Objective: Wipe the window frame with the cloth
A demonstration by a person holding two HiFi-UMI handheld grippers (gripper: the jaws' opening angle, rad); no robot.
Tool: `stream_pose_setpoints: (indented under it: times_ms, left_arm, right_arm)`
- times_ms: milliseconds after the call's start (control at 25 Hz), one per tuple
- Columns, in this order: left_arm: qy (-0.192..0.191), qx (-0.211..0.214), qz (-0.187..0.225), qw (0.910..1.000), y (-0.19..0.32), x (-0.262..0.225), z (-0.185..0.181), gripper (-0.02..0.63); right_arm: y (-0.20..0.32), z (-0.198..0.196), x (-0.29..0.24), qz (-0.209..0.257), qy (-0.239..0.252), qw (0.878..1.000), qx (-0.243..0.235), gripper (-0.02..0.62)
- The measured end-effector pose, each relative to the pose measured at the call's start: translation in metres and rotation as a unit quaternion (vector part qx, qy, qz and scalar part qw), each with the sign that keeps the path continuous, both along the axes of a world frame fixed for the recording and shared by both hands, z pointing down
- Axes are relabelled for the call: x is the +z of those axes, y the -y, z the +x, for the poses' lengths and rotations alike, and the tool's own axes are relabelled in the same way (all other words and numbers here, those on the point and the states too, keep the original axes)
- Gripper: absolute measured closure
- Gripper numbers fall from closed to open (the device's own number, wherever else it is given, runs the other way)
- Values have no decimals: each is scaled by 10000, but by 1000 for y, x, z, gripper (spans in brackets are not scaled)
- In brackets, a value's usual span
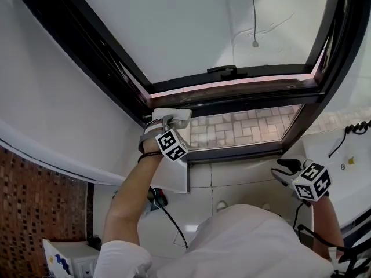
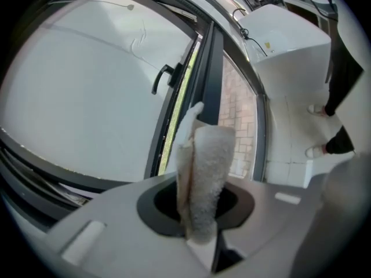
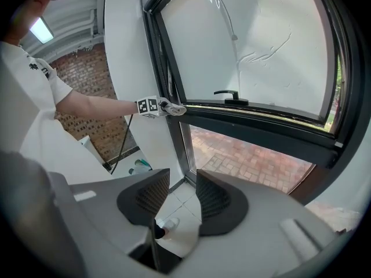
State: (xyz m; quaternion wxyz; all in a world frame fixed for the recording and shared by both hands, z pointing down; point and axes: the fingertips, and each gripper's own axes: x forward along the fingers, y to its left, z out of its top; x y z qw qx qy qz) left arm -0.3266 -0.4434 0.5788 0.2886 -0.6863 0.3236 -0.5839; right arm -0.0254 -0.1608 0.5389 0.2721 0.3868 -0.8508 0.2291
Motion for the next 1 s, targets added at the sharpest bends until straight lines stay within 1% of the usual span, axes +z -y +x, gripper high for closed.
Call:
stream_pose_setpoints:
  times_ms: [120,200,360,600,840,1000]
  left_arm:
    - [68,132,-30,9999,-13,-1,20,517]
    - [50,242,-34,9997,-23,-6,41,517]
    - [-95,488,-103,9987,-44,-11,92,517]
    - [-241,922,-13,9955,-62,-34,170,517]
    - [-513,1417,182,9884,-68,-61,268,517]
    - [-671,1714,250,9826,-69,-71,345,517]
  right_arm:
    - [-3,14,-2,12,12,10000,13,449]
    - [-5,24,-1,12,18,10000,15,449]
    - [-10,45,2,5,29,10000,37,449]
    - [-13,82,5,32,53,9998,164,449]
    - [-21,126,8,50,44,9994,347,449]
    - [-28,161,9,83,55,9985,545,449]
